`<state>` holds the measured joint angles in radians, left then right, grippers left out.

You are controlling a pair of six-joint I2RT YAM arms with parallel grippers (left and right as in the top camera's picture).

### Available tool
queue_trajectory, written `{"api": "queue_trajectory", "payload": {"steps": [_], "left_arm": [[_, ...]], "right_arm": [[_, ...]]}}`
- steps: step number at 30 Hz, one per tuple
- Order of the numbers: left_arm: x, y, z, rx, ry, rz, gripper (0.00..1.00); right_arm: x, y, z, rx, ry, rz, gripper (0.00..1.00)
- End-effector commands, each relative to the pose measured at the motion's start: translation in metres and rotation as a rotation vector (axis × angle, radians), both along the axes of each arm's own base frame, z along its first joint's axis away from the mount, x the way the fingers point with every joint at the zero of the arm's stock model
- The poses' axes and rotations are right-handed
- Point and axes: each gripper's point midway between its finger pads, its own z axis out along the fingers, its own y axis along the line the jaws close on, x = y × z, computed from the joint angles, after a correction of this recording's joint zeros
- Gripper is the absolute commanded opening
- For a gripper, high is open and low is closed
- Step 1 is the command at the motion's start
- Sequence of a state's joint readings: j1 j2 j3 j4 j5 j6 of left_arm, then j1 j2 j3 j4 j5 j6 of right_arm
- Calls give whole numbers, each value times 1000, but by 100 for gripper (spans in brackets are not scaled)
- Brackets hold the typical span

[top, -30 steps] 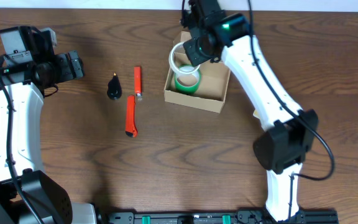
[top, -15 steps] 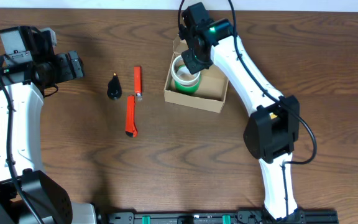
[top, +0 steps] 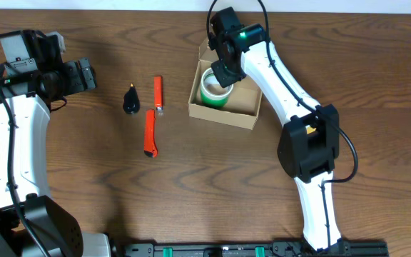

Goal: Pack container
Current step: 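Move the masking tape over the box and lower it inside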

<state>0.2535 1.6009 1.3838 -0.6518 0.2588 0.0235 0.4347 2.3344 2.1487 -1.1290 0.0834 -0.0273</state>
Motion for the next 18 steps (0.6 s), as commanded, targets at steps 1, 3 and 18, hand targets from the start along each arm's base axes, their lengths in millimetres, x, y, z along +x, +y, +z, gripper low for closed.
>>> {"api": "queue_trajectory", "payload": {"steps": [1, 3, 18], "left_arm": [[3, 2, 9, 12, -19, -3, 95], [3, 2, 9, 12, -19, -3, 95], [3, 2, 9, 12, -19, -3, 95]], "right_arm": [[-2, -1, -20, -28, 32, 11, 1], [-3, 0, -23, -22, 41, 13, 1], [-5, 2, 6, 1, 8, 10, 33]]}}
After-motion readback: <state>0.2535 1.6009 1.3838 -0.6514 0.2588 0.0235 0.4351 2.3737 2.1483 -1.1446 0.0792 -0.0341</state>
